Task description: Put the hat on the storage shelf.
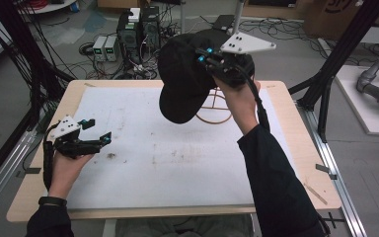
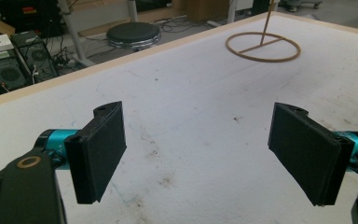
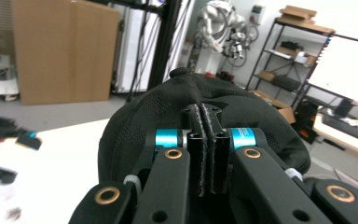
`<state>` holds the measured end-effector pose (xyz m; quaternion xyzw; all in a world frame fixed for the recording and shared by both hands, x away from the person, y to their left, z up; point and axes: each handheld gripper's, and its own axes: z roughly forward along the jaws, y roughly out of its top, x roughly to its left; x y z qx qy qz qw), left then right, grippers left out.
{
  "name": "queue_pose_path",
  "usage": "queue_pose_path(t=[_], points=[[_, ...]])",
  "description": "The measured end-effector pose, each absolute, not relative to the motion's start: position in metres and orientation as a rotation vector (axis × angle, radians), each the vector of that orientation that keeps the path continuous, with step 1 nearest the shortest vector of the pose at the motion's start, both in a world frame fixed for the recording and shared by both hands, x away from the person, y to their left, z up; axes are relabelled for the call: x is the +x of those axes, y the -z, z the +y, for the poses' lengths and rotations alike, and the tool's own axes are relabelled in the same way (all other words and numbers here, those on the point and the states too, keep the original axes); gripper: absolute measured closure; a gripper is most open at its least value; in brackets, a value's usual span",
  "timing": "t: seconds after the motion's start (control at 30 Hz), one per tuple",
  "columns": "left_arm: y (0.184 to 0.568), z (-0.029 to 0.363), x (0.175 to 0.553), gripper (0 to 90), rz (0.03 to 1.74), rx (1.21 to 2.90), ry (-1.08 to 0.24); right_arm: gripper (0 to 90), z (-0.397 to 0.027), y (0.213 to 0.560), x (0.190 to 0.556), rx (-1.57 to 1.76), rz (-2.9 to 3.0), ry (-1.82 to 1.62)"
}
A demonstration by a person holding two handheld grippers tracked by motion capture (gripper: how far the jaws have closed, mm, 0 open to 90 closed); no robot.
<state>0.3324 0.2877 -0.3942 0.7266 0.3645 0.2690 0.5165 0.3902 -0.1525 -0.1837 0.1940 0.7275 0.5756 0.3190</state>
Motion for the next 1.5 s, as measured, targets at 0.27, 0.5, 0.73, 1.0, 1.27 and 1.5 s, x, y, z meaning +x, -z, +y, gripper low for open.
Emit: queue_pose_path(t=[0.27, 0.5, 0.73, 1.0, 1.27, 1.5], points=[[0.394, 0.289, 0.332, 18.7, 0.877, 1.735, -0.646, 89.8, -0.161, 0.160, 0.412, 0.557, 1.846, -1.470], [0.394, 0.290, 0.331, 18.6, 0.880, 1.738, -0.643, 89.8, -0.171, 0.158, 0.433, 0.622, 1.806, -1.440], [0.395, 0.291, 0.331, 18.6, 0.883, 1.742, -0.647, 89.8, -0.181, 0.176, 0.450, 0.709, 1.785, -1.435], [0.396, 0.291, 0.332, 18.6, 0.885, 1.751, -0.644, 89.7, -0.201, 0.202, 0.461, 0.813, 1.779, -1.437], [0.397, 0.290, 0.332, 18.6, 0.886, 1.763, -0.642, 89.6, -0.212, 0.222, 0.464, 0.861, 1.762, -1.371], [0.398, 0.288, 0.332, 18.6, 0.882, 1.768, -0.638, 89.5, -0.216, 0.239, 0.464, 0.884, 1.765, -1.303]])
